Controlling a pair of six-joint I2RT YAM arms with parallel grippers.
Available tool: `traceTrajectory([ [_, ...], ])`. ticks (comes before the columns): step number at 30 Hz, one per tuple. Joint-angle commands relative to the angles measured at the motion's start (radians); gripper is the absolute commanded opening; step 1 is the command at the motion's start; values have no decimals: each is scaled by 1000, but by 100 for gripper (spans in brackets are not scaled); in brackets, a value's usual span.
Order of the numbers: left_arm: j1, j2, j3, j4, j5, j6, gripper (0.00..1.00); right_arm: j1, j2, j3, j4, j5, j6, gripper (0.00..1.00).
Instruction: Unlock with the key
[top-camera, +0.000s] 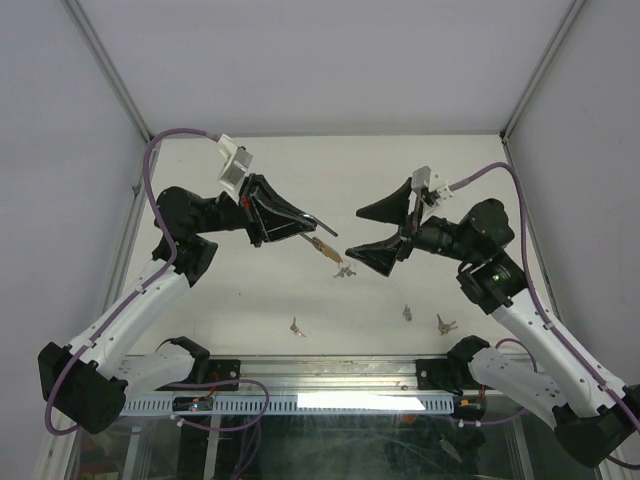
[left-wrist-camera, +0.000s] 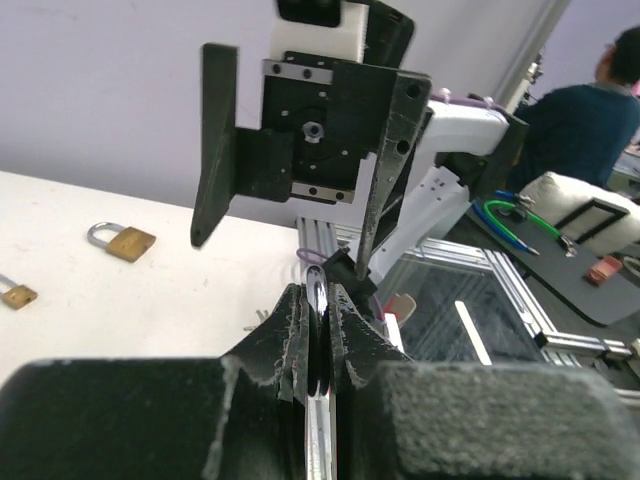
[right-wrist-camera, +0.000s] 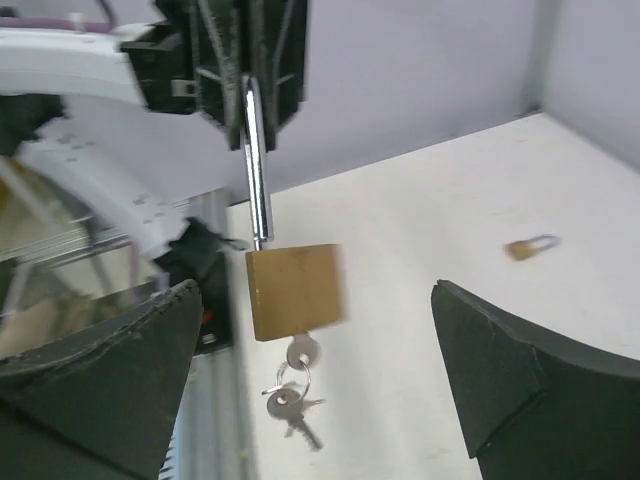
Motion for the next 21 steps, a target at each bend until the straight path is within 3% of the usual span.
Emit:
traceTrajectory([
  [1,4,-27,21,22,-93,-49,0,24,-61,-3,-36,351,-315,99],
  [3,5,-28,12,49,-76,-46,0,24,-68,-46,37,361,-328,99],
  [6,6,-39,-8,18,-65,9,0,24,-19,1,-9,212,-323,99],
  [13,50,-27,-80,-23,-90,54,0,24,97,30,-34,58,-261,99],
  [21,161,-31,-118,-406,-258,359,0,23,94,0,-85,88,-242,99],
])
